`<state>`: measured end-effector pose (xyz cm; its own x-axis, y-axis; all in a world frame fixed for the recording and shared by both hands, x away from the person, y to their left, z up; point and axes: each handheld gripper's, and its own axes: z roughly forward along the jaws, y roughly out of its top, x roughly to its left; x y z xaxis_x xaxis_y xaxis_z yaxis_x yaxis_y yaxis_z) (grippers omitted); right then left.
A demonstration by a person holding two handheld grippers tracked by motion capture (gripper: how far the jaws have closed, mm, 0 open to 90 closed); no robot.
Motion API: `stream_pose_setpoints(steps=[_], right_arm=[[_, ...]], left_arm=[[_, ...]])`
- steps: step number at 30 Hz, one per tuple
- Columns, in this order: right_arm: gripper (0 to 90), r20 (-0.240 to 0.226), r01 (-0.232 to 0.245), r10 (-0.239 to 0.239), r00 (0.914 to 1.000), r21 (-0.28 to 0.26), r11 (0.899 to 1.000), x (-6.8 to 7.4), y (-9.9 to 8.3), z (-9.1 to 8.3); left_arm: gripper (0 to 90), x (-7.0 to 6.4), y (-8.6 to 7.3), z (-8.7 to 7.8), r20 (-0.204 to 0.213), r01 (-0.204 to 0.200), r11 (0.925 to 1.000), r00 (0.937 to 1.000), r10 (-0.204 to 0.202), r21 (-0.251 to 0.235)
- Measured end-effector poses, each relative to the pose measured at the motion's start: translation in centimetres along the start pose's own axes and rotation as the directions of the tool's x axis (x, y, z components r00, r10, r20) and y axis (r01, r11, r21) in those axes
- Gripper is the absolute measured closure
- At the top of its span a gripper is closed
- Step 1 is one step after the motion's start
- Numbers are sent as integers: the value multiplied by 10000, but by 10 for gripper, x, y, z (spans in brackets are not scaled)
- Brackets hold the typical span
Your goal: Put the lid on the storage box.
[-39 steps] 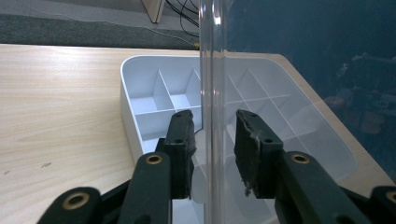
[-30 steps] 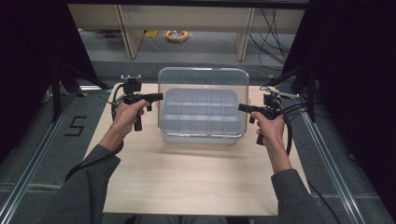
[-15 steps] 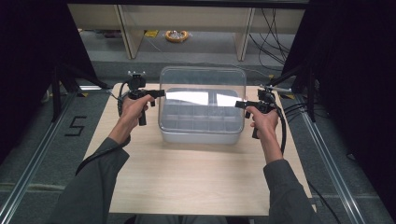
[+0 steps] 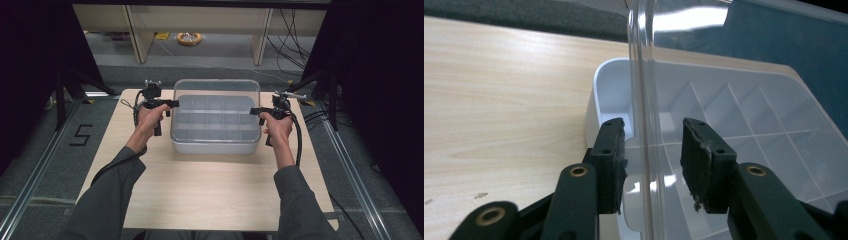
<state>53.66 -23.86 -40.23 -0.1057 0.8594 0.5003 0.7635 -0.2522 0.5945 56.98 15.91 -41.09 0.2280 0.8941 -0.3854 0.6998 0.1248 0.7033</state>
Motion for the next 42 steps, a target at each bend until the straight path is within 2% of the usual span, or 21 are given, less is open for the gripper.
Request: stream_pose_setpoints(steps=[3,8,9,11,12,15,16,17,18,20,22,26,30,31,32,34,38,39,40,41,42], right_arm=[[545,-91,-425,425,9991,50,9991,0,-1,3],[544,100,-341,340,9994,159,9993,-10,-3,10],[541,125,-715,713,9974,182,9973,-11,-4,13],[534,146,-492,488,9987,277,9984,-13,-5,15],[532,95,-963,960,9953,380,9946,-11,-5,17],[528,139,-824,820,9965,339,9960,-13,-6,20],[521,197,-394,388,9991,293,9988,-14,-5,23],[520,246,-798,791,9966,276,9964,-11,-5,25],[520,136,-610,608,9981,216,9979,-13,-5,25],[517,236,-727,720,9971,305,9969,-11,-4,25],[514,289,-332,327,9990,163,9993,-12,-4,27],[509,372,-447,434,9984,336,9984,-7,-2,27],[522,952,-68,20,9955,510,9987,-3,0,28],[518,1191,801,-871,9891,621,9948,-8,0,30],[519,1132,334,-423,9927,797,9963,-6,-1,29],[519,1253,339,-434,9912,768,9965,-7,-1,30],[518,1166,933,-1023,9879,800,9924,-13,-1,31],[519,1077,171,-274,9938,958,9953,-9,-2,31],[519,1288,-285,160,9915,960,9950,-6,-2,31],[519,1376,-185,55,9905,932,9955,-7,-2,31],[519,1003,222,-302,9945,800,9966,-12,-3,32]], left_arm=[[603,2,-3,5,9,-5,9998,10000,5,187],[594,5,-12,16,-64,94,9989,9999,-91,451],[590,6,-14,18,-90,81,9985,9999,-76,544],[587,6,-15,19,-136,74,9984,9999,-66,565],[587,6,-15,19,-182,84,9984,9998,-74,558],[588,8,-15,20,-123,-2,9988,9999,8,498],[589,8,-14,19,-229,99,9986,9997,-87,518],[589,8,-15,18,-223,146,9985,9997,-135,526],[588,9,-15,20,81,-53,9989,10000,49,458],[584,9,-18,21,-270,150,9978,9995,-133,644],[580,10,-20,22,-229,250,9979,9995,-236,597],[578,11,-20,21,-245,207,9978,9995,-192,624],[581,11,-20,21,-238,147,9976,9996,-131,680],[581,11,-20,21,-277,127,9977,9996,-109,667],[582,11,-20,22,-261,151,9979,9996,-135,626],[586,10,-19,22,-235,178,9980,9996,-164,602],[587,11,-19,20,-193,131,9980,9997,-119,611],[584,12,-19,20,-107,216,9980,9997,-210,592],[577,12,-20,20,-61,271,9982,9996,-268,531],[572,12,-20,20,-61,271,9982,9996,-268,531],[570,12,-20,18,33,241,9983,9997,-243,522]])
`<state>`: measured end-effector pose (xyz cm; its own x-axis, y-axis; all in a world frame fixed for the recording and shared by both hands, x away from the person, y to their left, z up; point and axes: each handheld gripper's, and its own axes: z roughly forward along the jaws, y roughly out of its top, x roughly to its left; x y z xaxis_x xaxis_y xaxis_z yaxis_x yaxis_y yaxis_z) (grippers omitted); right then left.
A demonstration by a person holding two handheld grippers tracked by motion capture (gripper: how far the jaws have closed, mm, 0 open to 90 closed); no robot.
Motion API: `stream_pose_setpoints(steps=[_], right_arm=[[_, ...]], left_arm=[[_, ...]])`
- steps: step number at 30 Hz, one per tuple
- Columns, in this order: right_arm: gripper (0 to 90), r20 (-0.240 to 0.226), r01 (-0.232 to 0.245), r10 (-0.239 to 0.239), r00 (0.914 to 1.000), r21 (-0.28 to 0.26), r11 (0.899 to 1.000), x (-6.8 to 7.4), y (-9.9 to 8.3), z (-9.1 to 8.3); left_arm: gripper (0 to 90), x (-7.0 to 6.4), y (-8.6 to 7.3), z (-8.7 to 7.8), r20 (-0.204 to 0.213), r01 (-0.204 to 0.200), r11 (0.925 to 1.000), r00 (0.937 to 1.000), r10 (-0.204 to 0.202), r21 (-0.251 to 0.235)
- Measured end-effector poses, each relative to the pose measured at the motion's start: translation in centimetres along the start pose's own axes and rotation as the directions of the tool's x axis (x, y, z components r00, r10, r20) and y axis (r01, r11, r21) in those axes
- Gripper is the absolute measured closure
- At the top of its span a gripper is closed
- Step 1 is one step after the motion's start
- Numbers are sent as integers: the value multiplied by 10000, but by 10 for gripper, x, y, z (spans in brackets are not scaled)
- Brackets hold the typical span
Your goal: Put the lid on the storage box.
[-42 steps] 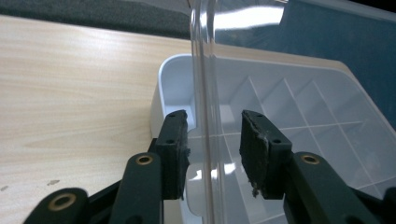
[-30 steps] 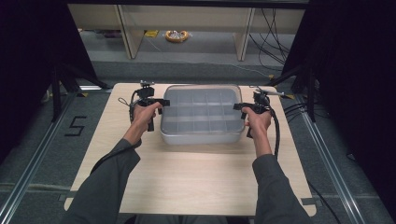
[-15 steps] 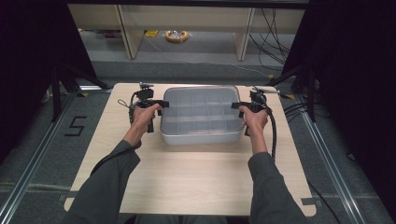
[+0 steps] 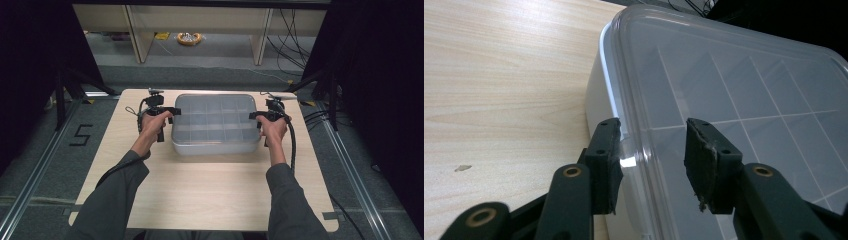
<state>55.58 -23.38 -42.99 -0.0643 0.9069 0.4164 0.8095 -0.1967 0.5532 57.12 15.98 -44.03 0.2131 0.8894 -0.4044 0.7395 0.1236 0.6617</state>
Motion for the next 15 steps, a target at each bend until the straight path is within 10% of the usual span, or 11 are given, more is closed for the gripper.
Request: stream_pose_setpoints(steps=[8,11,15], right_arm=[[519,-102,450,-452,9989,-175,9988,-4,-3,0],[506,-110,-162,163,9998,122,9998,4,-4,-1],[500,-33,505,-505,9987,75,9987,0,-5,-1]], left_arm=[[547,2,-3,-2,106,31,9995,9999,-35,330],[544,3,-4,-3,119,207,9993,9997,-211,313],[553,1,-8,-8,123,45,9991,9999,-50,422]])
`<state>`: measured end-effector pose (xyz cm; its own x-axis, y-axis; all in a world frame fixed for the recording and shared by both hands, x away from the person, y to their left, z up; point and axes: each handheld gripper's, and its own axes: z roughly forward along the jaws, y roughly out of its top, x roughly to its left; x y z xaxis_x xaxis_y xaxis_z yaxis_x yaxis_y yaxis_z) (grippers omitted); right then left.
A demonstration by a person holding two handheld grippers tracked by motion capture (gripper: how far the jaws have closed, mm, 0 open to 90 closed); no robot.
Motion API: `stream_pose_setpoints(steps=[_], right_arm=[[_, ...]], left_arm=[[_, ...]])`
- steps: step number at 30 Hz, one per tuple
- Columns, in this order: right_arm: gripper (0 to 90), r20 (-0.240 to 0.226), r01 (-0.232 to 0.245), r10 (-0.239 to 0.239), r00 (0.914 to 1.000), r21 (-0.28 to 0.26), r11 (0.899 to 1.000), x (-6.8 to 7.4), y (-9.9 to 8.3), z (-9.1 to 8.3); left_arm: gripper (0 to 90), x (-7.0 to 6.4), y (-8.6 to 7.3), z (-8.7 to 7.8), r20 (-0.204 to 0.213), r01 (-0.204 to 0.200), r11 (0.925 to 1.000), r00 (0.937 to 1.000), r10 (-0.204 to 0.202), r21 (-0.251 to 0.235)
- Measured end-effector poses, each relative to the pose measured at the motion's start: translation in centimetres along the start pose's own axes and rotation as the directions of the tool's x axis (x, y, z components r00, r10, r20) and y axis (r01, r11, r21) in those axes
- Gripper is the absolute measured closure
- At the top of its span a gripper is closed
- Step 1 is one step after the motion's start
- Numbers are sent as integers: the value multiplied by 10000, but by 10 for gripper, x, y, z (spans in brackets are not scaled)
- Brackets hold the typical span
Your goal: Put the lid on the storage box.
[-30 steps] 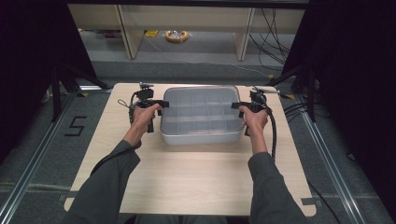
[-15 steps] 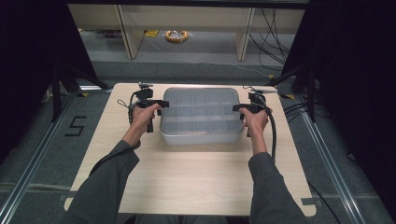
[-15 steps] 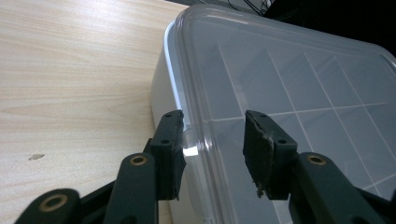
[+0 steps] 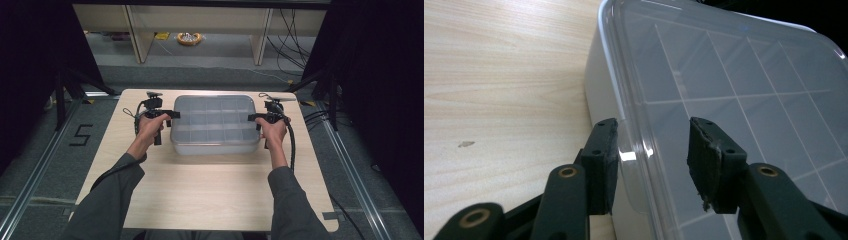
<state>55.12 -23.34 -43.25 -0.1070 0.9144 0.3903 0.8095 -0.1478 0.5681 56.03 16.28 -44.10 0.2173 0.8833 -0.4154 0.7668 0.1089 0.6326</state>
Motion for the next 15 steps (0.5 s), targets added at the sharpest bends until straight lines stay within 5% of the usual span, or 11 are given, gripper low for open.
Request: stream_pose_setpoints(steps=[4,6,9,10,11,12,14,15], right_arm=[[495,216,-304,308,9993,-214,9993,2,-1,2],[490,73,130,-127,9999,-414,9991,0,0,3],[492,-133,74,-80,9999,-474,9989,-2,2,5],[491,-114,-443,439,9990,-383,9983,1,2,5],[491,-114,-443,439,9990,-383,9983,1,2,5],[491,30,68,-66,10000,-593,9982,-2,2,7],[492,-12,80,-81,10000,-641,9979,-3,3,7],[493,-152,-378,370,9992,-592,9975,0,3,7]], left_arm=[[543,-1,-2,2,8,22,10000,10000,-22,-83],[540,1,0,5,-99,-2,10000,10000,2,-77],[539,1,1,7,-81,112,9998,9999,-113,-163],[525,0,1,8,-112,94,9999,9999,-96,-143],[525,-1,1,8,-172,-121,9998,9998,118,-163],[505,-3,0,8,-250,-248,9996,9994,245,-118],[507,-3,0,7,-232,-255,9996,9994,252,-87],[507,-2,0,8,-209,-209,9997,9996,206,-137]])
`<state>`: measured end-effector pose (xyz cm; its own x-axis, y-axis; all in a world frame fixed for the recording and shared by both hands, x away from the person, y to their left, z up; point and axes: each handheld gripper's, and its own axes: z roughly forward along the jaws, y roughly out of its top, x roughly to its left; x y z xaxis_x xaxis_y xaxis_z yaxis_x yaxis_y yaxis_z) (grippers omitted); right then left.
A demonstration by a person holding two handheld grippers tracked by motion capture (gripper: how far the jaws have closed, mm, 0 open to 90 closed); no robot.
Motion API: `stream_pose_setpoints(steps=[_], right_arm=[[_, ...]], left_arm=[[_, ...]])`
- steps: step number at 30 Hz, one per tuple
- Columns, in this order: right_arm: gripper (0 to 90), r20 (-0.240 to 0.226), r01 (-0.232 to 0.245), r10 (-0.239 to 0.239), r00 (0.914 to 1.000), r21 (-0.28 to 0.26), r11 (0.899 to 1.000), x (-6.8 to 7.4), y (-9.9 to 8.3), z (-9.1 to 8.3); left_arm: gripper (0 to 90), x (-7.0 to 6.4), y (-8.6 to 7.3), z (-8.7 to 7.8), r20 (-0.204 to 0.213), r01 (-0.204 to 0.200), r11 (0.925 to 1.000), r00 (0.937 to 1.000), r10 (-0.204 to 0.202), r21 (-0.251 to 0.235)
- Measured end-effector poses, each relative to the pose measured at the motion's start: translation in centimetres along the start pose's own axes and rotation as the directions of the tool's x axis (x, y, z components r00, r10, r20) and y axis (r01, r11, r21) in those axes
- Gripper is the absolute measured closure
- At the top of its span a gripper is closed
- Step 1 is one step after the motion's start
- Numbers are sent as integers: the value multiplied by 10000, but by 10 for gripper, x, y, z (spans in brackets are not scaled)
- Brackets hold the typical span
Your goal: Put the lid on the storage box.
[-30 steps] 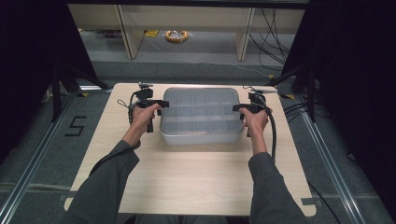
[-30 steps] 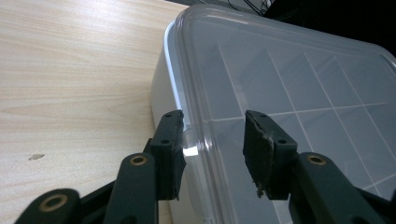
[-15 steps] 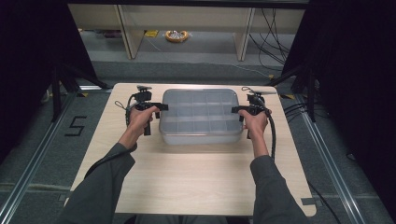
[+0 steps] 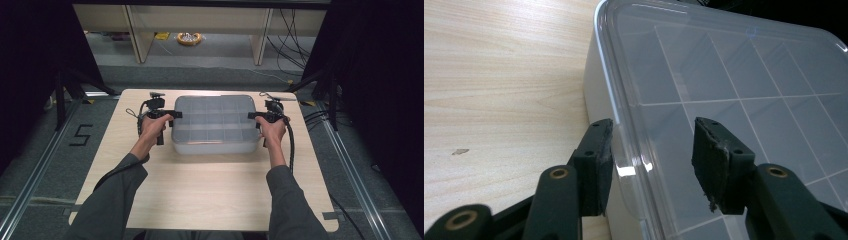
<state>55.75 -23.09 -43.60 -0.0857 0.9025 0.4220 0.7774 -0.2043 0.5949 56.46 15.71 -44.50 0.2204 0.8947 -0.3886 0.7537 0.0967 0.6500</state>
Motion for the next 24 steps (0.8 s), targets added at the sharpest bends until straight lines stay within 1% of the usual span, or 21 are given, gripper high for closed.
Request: stream_pose_setpoints(steps=[1,2,3,4,6,7,8,9,10,12,13,14,15,16,18,19,20,21,22,23,24], right_arm=[[491,95,293,-291,9995,-184,9994,-2,1,2],[492,78,-40,39,10000,159,9999,1,1,0],[492,154,849,-847,9963,-102,9963,-6,2,2],[492,131,714,-712,9974,-147,9973,-4,3,3],[496,149,694,-694,9975,25,9976,-4,3,1],[496,149,694,-694,9975,25,9976,-4,3,1],[490,214,-82,72,9997,437,9990,3,1,-3],[487,262,513,-519,9983,236,9984,0,0,-3],[488,102,769,-772,9970,209,9968,-3,-1,-3],[491,83,711,-713,9974,267,9971,-4,-3,-4],[498,257,212,-220,9994,321,9993,-2,-5,-6],[499,-55,22,-20,10000,374,9993,-2,-6,-8],[499,-55,22,-20,10000,374,9993,-2,-6,-8],[499,-82,183,-180,9998,382,9991,-3,-7,-8],[498,113,268,-271,9996,242,9993,-3,-7,-8],[498,-28,55,-54,10000,299,9995,-2,-8,-8],[498,-228,263,-258,9994,200,9995,-4,-8,-9],[498,-228,263,-258,9994,200,9995,-4,-8,-9],[512,-132,432,-432,9990,15,9991,-6,-9,-9],[534,-99,223,-223,9997,33,9997,-3,-9,-11],[540,117,875,-875,9961,2,9962,-7,-8,-14]], left_arm=[[506,0,0,0,25,9,10000,10000,-9,-14],[506,0,0,0,34,28,10000,10000,-28,-38],[507,1,0,1,39,49,10000,10000,-49,-40],[508,1,0,1,30,63,10000,10000,-63,-55],[517,1,0,1,17,66,9999,10000,-65,-116],[517,1,-1,2,17,179,9995,9998,-179,-245],[522,2,-1,2,31,211,9993,9998,-210,-293],[521,2,-1,2,38,214,9992,9998,-213,-348],[521,2,-1,2,63,190,9991,9998,-188,-376],[530,3,-1,1,161,250,9991,9996,-245,-343],[523,4,-1,0,131,281,9992,9995,-277,-287],[524,4,-1,-1,111,215,9994,9997,-212,-274],[524,5,-1,-2,96,135,9996,9999,-133,-263],[524,6,-1,-3,22,235,9993,9997,-235,-299],[517,8,-2,-5,-27,353,9989,9994,-354,-295],[516,9,-2,-6,17,354,9991,9994,-354,-225],[519,10,-3,-7,114,382,9991,9992,-380,-181],[519,10,-5,-8,187,504,9986,9986,-501,-175],[524,11,-6,-9,279,524,9985,9983,-519,-174],[529,13,-6,-10,399,409,9991,9984,-403,-144],[546,14,-7,-11,431,526,9985,9977,-519,-135]])
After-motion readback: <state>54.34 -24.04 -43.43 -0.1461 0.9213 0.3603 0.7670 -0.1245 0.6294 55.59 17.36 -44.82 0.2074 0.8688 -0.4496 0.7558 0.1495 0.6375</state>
